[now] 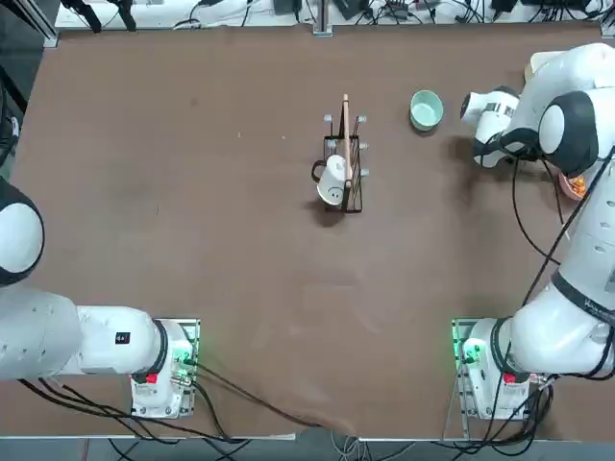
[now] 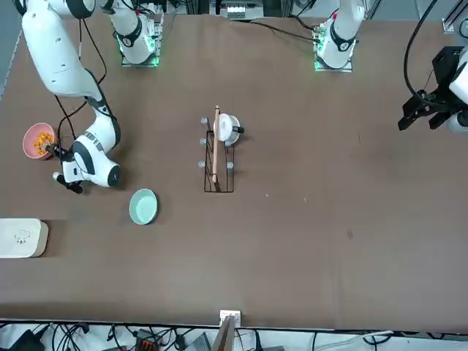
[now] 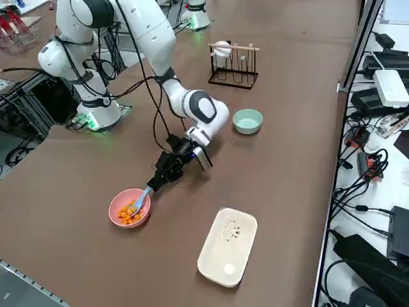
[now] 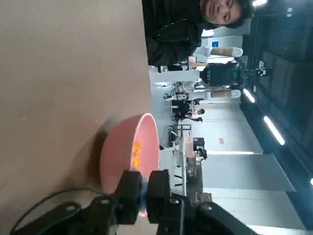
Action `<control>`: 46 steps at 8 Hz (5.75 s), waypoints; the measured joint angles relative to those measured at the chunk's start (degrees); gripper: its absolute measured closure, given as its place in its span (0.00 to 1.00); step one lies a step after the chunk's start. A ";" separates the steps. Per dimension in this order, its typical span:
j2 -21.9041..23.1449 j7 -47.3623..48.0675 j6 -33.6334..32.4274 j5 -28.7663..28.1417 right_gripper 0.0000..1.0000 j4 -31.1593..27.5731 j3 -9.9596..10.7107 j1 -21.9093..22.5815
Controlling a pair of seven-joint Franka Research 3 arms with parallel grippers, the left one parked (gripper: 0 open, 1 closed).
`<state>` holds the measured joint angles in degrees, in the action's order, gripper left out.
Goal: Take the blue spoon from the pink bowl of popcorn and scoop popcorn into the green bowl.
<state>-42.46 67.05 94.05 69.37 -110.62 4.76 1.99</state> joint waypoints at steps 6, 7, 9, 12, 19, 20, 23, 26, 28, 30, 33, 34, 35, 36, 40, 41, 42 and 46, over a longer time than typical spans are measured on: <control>-1.27 -0.98 -5.79 0.21 0.89 0.77 -0.09 1.66; -1.30 -2.14 -7.66 0.35 0.89 1.49 -0.12 2.41; -1.29 -6.11 -11.40 0.43 0.89 5.01 -0.28 5.15; -1.28 -14.86 -17.02 0.30 0.89 10.78 -0.46 9.40; -0.81 -34.01 -25.56 -12.33 0.89 32.40 -0.98 23.05; -0.85 -34.01 -25.56 -13.14 0.89 33.70 -1.02 25.15; -3.64 -33.99 -25.30 -13.83 0.89 39.81 -1.12 32.30; -9.29 -33.96 -22.44 -13.85 0.89 46.42 -1.02 36.39; -10.92 -33.91 -19.80 -13.85 0.89 48.08 -0.93 36.48; -11.10 -33.89 -17.18 -13.93 0.89 48.82 -1.14 36.52; -11.13 -32.83 -14.08 -16.09 0.89 49.79 -2.78 36.98; -11.13 -32.03 -12.91 -19.47 0.89 50.25 -2.69 36.88; -11.11 -31.20 -12.00 -23.27 0.89 50.63 -2.61 36.49; -11.02 -30.80 -11.08 -27.98 0.89 51.05 -2.33 35.64; -7.25 -36.48 -8.43 -44.02 0.89 52.60 -2.10 28.43; -6.20 -37.66 -8.09 -45.60 0.89 52.64 -2.12 27.38; -5.46 -38.43 -7.99 -46.17 0.89 52.65 -2.13 26.80; -4.45 -38.66 -12.67 -44.26 0.89 52.67 0.00 26.68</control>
<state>-46.91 28.38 81.38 25.11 -57.95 4.76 28.67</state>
